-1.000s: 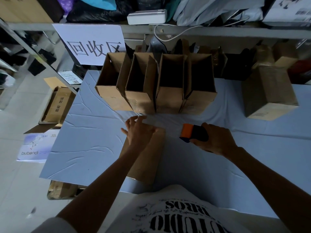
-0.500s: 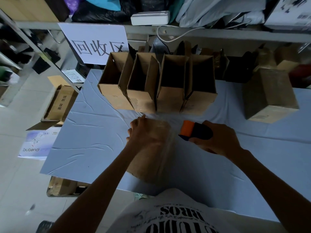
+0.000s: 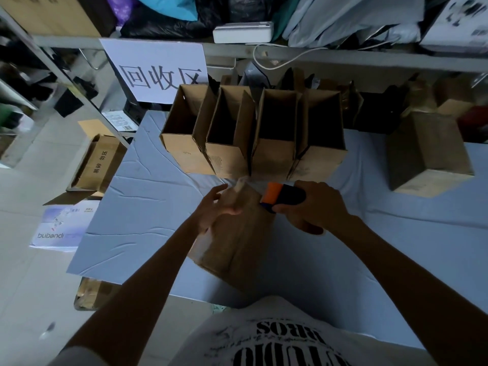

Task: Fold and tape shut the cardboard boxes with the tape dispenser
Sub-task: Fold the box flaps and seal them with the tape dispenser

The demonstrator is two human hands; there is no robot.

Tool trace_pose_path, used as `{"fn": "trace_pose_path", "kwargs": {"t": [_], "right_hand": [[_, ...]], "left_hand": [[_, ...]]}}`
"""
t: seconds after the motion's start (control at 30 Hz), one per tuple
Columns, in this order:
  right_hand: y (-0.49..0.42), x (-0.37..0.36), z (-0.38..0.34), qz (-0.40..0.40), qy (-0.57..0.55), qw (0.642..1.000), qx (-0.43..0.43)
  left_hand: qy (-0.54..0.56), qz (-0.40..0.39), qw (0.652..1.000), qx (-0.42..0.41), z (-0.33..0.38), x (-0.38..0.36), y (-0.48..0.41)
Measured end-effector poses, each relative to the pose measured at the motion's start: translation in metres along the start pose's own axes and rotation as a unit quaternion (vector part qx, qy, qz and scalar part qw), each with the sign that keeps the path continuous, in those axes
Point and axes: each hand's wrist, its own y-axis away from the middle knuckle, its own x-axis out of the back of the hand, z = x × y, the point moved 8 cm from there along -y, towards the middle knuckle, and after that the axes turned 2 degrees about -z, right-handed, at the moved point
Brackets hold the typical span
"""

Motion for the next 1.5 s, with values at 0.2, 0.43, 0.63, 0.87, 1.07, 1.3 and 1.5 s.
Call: {"fn": "trace_pose_path", "kwargs": {"t": [0.2, 0.43, 0.63, 0.87, 1.07, 1.3, 1.5], "right_hand": [[-0.017, 0.003, -0.046, 0.042, 0.003, 0.999, 0.002], [-0.036, 0.0, -0.069, 0.021, 0.052, 0.998, -0.007], [-0.022, -0.002, -0.058, 0.017, 0.001, 1.0, -0.021], [0.008, -0.006, -0.031, 0.008, 0.008, 1.0, -0.002], [0.028, -0.001, -0.004, -0.005, 0.015, 1.0, -0.015], [0.023, -0.012, 0.006, -0.041, 0.043, 0.997, -0.044], [-0.021, -0.022, -0.04, -0.059, 0.085, 0.994, -0.045]], "left_hand": [[-0.146, 0.138, 0.973, -0.117, 0.03, 0.035, 0.02], [-0.464, 0.226, 0.854, -0.07, 0.038, -0.015, 0.023], [-0.438, 0.256, 0.858, -0.081, 0.029, -0.006, 0.02], [-0.425, 0.252, 0.866, -0.08, 0.025, 0.003, 0.016], [-0.419, 0.267, 0.863, -0.09, 0.026, 0.003, 0.019], [-0.426, 0.283, 0.854, -0.099, 0.029, -0.002, 0.022], [-0.405, 0.314, 0.852, -0.11, 0.027, -0.004, 0.027]]}}
